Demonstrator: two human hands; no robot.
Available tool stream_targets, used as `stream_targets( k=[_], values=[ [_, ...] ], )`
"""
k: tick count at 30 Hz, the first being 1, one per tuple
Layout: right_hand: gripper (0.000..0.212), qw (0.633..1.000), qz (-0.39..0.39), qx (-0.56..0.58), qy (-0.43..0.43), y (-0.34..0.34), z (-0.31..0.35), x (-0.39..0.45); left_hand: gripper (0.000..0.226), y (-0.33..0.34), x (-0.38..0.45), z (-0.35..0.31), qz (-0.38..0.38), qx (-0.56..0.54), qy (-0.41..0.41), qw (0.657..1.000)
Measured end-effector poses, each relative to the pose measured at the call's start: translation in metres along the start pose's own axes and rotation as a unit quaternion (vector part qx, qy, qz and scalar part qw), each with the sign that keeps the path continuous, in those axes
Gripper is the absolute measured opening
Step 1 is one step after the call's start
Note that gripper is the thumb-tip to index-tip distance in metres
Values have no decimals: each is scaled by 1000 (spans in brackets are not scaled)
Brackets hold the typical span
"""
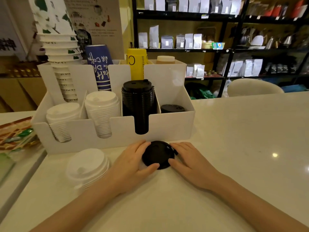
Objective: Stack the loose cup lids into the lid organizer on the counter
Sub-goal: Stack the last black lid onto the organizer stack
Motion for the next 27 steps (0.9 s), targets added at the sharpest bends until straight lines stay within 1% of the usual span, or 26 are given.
stream_targets(
  k=[2, 4, 6, 8, 10, 12, 13, 15, 19, 27],
  values=[
    [49, 1000, 3, 15, 7, 0, 1, -1, 84, 2, -1, 2, 19, -7, -10, 1000],
    [47, 999, 9, 31, 18, -1, 3, -3, 78, 4, -1, 4, 25, -9, -10, 1000],
    [44, 998, 16, 46, 31, -2, 5, -3, 71, 6, -2, 5, 25, -17, -10, 1000],
    [42, 997, 19, 57, 41, -6, 11, -3, 72, 6, -1, 5, 19, -26, -12, 999],
    [33, 994, 4, 92, 54, -14, 18, -3, 70, 3, -1, 2, 4, -37, -9, 999],
    [19, 985, -18, 160, 59, -23, 25, -3, 63, -4, -2, -3, -24, -54, -4, 998],
    [19, 982, -27, 178, 57, -26, 27, -2, 59, -8, -2, -6, -42, -65, 0, 997],
    [24, 976, -39, 204, 65, -30, 29, 1, 53, -19, -2, -12, -72, -79, 9, 994],
    [28, 962, -62, 255, 77, -38, 27, 10, 56, -43, 3, -25, -119, -80, 31, 989],
    [30, 947, -121, 297, 14, -77, 52, 46, 49, -100, 21, -42, -237, -109, 68, 963]
  ],
)
Point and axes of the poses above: each hand's wrist, its own x-axis towards the middle knuckle, its own y-axis out of the palm, z = x × y, the point moved 1 cm from there along x, towards the middle knuckle, and after that the axes turned 1 degree about z, right-handed, at the moved point
